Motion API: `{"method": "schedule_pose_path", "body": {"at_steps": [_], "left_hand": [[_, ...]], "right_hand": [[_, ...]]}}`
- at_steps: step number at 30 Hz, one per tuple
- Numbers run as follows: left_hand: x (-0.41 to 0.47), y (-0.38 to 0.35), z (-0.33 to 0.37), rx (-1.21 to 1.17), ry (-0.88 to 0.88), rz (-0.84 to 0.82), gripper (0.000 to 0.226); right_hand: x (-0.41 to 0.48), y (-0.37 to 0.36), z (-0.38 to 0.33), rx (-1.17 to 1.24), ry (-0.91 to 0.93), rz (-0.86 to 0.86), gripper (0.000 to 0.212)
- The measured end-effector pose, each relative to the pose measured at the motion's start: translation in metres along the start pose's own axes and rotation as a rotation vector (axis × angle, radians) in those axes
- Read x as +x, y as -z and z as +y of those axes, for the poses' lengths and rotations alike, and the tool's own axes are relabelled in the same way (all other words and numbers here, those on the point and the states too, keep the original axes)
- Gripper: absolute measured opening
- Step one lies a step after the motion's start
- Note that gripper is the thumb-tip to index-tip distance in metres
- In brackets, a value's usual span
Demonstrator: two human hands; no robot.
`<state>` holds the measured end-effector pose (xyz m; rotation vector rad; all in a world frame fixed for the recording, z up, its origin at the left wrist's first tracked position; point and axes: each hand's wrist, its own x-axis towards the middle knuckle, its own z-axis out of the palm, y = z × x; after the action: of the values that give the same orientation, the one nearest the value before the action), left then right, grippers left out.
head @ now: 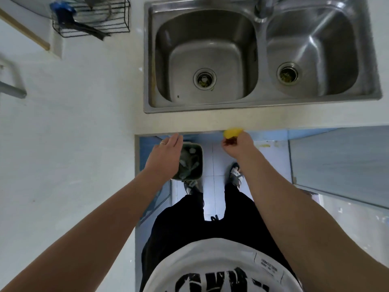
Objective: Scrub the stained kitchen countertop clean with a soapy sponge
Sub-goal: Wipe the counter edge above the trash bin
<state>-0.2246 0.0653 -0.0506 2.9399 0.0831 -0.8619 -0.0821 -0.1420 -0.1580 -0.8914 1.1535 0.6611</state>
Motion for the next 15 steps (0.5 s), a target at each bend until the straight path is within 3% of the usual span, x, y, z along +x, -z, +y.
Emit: {"method": "schedule_pose_path", "body": {"at_steps": [6, 10, 15], "left_hand": [[0.035, 0.021, 0.039, 0.128, -0.058, 0.014, 0.079], [0.065, 0.032, 0.078, 0.21, -0.123, -0.008, 0.081], [0.094, 0.043, 0.128, 0.266, -0.207, -0.042, 0.079]], "right_hand": [[-0.025, -0.023, 0.014, -0.013, -0.191, -0.066, 0.008], [-0.02, 0.013, -0.037, 0.07, -0.158, -0.092, 0.033], [-0.005, 0.088, -0.14, 0.043, -0.129, 0.077, 0.023]]}}
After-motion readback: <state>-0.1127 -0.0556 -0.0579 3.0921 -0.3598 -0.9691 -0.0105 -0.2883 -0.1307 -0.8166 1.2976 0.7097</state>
